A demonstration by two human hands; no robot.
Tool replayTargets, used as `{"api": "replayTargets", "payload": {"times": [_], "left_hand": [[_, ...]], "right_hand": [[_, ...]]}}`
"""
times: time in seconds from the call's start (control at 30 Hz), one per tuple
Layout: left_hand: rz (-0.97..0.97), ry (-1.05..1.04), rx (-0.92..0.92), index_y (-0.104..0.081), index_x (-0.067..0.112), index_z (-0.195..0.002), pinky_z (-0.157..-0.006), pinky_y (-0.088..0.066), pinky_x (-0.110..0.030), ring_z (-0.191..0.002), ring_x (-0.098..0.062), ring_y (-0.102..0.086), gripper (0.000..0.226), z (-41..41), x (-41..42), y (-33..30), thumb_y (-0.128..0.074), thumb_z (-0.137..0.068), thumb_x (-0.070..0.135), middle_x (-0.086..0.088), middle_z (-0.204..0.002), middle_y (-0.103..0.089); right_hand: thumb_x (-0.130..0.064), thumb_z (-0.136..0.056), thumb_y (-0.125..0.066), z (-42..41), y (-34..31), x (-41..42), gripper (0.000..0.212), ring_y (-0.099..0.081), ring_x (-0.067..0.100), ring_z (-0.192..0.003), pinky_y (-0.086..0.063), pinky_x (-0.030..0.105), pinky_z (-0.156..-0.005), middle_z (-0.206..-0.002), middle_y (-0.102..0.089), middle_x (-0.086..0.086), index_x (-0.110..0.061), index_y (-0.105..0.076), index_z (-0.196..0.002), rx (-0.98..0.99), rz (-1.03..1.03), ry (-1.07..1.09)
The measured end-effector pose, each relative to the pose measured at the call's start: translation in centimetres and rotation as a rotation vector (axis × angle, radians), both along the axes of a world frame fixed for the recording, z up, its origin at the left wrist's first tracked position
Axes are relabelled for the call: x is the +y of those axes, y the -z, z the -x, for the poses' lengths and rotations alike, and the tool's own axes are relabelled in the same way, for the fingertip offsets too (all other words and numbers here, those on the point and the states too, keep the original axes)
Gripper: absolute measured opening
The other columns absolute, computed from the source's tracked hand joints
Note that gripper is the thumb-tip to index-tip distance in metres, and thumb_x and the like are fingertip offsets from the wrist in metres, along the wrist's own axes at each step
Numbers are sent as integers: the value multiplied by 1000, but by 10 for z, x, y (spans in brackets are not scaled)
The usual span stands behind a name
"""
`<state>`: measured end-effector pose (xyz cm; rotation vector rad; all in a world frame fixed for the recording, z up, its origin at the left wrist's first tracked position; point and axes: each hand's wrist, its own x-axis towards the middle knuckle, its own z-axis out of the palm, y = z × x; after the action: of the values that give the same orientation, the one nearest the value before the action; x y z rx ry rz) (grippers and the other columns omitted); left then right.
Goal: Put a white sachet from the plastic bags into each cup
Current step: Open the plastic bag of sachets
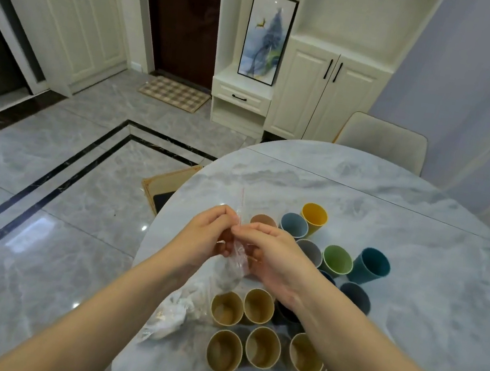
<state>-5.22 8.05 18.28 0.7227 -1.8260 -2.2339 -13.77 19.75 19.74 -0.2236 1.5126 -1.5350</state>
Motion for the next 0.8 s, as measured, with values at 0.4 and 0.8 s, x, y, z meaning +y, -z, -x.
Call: {"api": "replayTargets", "payload": {"times": [0.4,0.8], "left_hand": [[163,-19,8,-58,5,-98,-64,-51,-21,-66,-6,-56,25,43,47,7,-42,-107,23,-2,-75,-59],[-228,-154,116,-44,11,-68,-58,-48,-23,-60,-12,-43,33,62,72,4,-39,-101,9,-1,-60,-41]], "right_hand": [[-38,-103,-44,29,7,23,35,-70,24,-93,-60,41,-87,-95,-71,12,-13,-67,-99,577,-145,40],[-29,-105,-43,42,13,37,35,-53,0,-61,-47,20,-63,-63,-58,-9,-13,-61,-79,677,-123,90]]}}
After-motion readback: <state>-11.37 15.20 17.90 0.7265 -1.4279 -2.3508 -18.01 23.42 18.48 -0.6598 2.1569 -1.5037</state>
